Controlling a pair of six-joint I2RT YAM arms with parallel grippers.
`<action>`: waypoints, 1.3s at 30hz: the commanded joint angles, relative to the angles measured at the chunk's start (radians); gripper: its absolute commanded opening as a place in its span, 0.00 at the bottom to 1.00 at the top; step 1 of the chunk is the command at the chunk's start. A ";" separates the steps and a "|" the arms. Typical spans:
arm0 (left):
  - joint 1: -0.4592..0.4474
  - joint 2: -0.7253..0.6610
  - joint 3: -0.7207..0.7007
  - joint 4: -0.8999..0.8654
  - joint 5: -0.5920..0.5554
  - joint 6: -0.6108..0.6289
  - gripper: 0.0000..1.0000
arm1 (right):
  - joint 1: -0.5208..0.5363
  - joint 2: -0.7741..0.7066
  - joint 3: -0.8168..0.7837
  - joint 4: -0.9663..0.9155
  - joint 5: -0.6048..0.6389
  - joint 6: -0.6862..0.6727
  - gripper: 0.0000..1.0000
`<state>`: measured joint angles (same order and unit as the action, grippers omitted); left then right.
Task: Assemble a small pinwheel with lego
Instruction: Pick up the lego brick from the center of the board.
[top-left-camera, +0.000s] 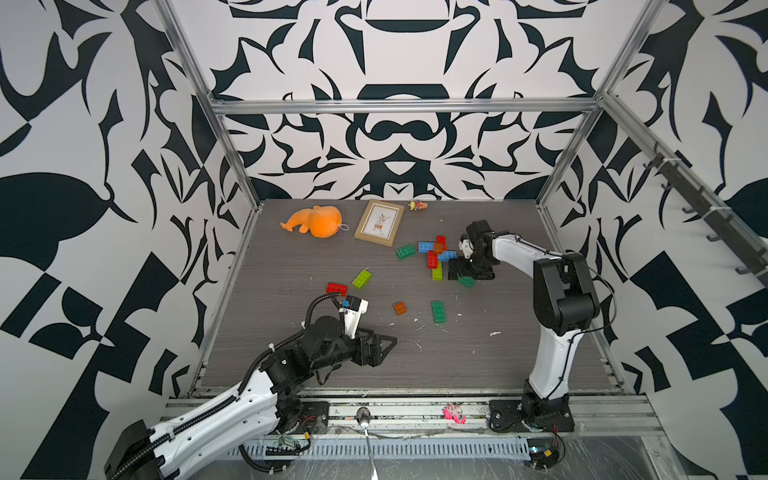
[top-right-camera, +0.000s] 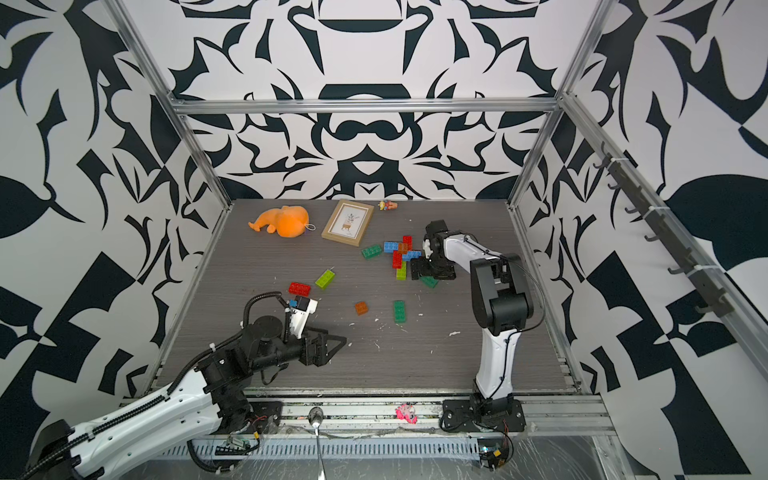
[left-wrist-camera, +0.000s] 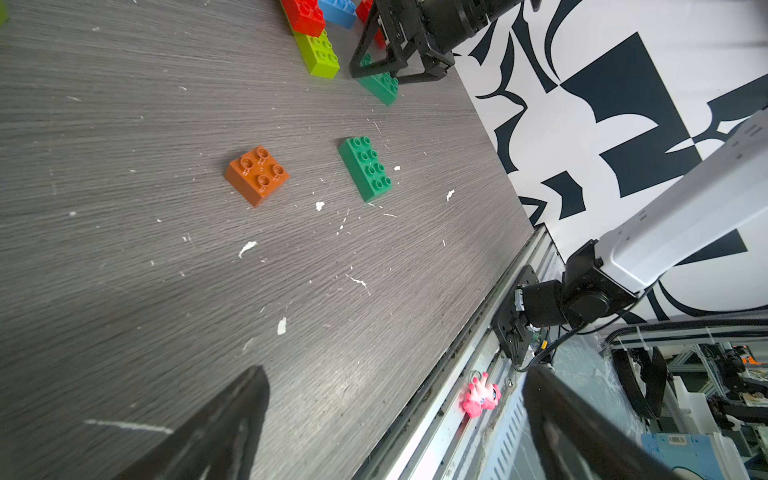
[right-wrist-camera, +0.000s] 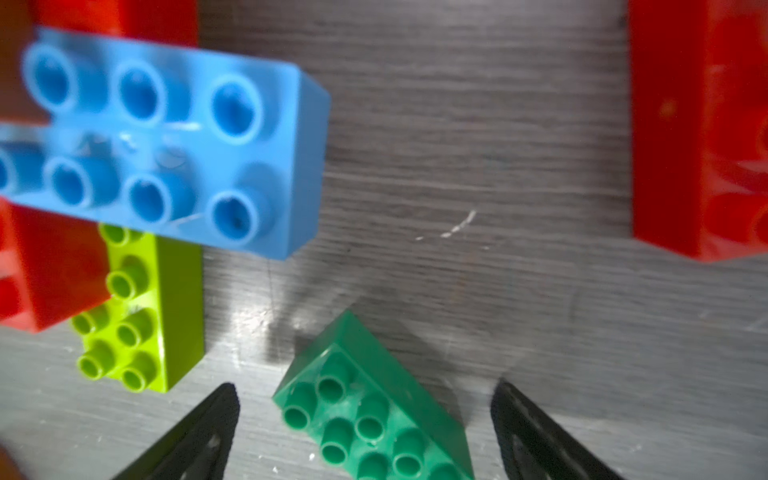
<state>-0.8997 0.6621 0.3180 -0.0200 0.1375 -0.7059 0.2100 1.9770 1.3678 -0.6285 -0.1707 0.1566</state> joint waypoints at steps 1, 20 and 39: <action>-0.002 0.001 0.026 0.015 0.000 0.008 1.00 | 0.003 -0.029 -0.042 0.004 -0.110 -0.009 0.96; -0.002 0.012 0.009 0.035 0.006 -0.012 1.00 | 0.031 -0.110 -0.150 0.055 0.082 0.069 0.58; -0.002 0.009 -0.012 0.023 -0.013 -0.003 1.00 | 0.106 -0.094 -0.111 0.075 0.208 0.091 0.30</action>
<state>-0.8997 0.6682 0.3191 -0.0032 0.1360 -0.7101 0.2981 1.9224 1.2682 -0.5632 -0.0227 0.2184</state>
